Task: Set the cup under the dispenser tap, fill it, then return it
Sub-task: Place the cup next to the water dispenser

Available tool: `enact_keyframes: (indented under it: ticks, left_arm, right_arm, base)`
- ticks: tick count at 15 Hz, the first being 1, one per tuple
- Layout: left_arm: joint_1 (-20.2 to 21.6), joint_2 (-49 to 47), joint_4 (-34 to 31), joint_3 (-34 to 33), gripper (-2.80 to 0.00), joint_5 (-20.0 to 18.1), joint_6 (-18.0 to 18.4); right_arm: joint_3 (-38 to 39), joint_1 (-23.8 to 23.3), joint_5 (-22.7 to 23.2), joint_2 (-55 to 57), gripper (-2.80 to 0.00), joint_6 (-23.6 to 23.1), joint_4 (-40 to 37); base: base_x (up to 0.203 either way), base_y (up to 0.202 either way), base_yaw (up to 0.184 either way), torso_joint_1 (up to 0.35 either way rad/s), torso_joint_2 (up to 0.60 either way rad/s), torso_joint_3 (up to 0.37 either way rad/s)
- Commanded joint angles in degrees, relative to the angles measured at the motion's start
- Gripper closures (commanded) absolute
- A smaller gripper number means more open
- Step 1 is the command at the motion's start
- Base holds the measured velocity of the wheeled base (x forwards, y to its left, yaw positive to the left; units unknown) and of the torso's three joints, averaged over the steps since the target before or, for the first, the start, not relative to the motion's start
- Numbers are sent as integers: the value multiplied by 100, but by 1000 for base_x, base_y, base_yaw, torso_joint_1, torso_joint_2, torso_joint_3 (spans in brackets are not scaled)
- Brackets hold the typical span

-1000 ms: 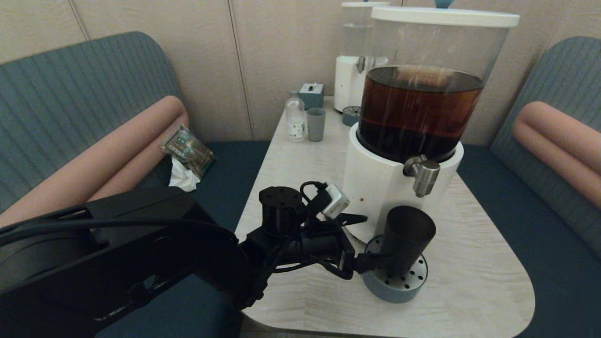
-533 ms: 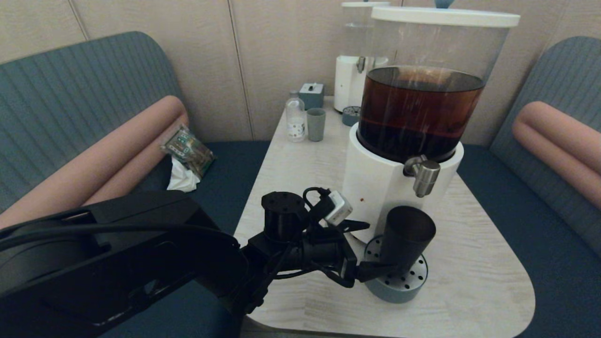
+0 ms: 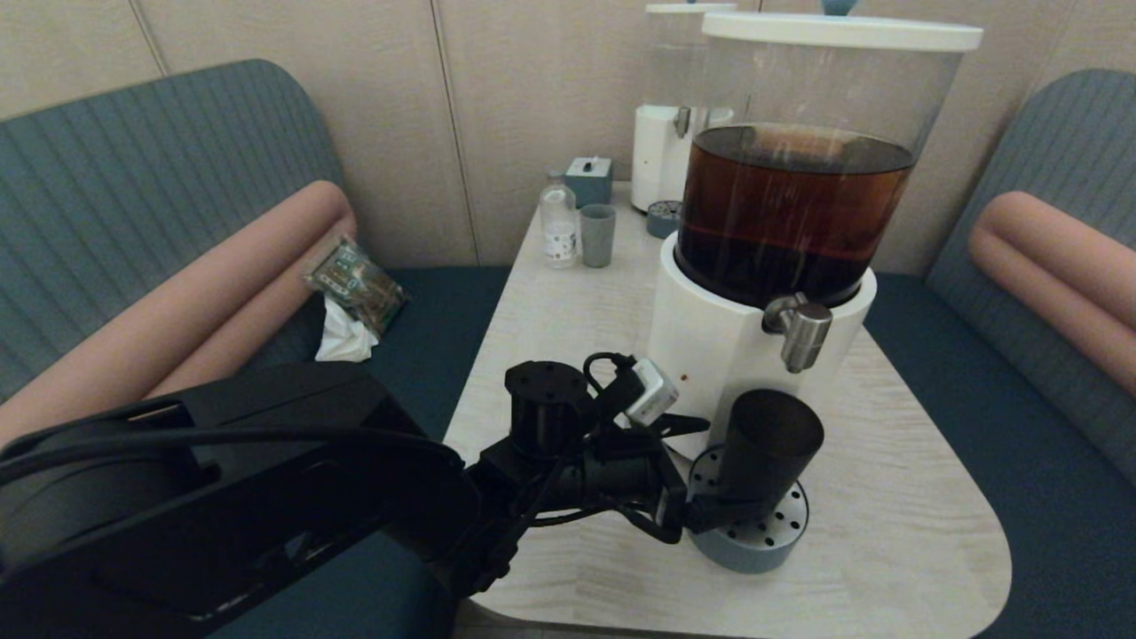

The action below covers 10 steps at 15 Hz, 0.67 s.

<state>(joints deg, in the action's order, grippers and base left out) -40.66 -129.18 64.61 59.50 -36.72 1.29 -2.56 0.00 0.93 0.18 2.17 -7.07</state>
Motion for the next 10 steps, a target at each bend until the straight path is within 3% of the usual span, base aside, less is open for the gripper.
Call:
enact_keyframes:
  ticks: [1,10]
  left_arm:
    - [-5,-38,25,44,-280,-10,3]
    - [-106,-212,60,308,-280,87,11]
  right_arm:
    - [1,0,4,8,0,3,-5]
    - [1,0,4,3,0,3,-5]
  base:
    - [0,0,0,0,0,0]
    - [0,0,0,0,0,0]
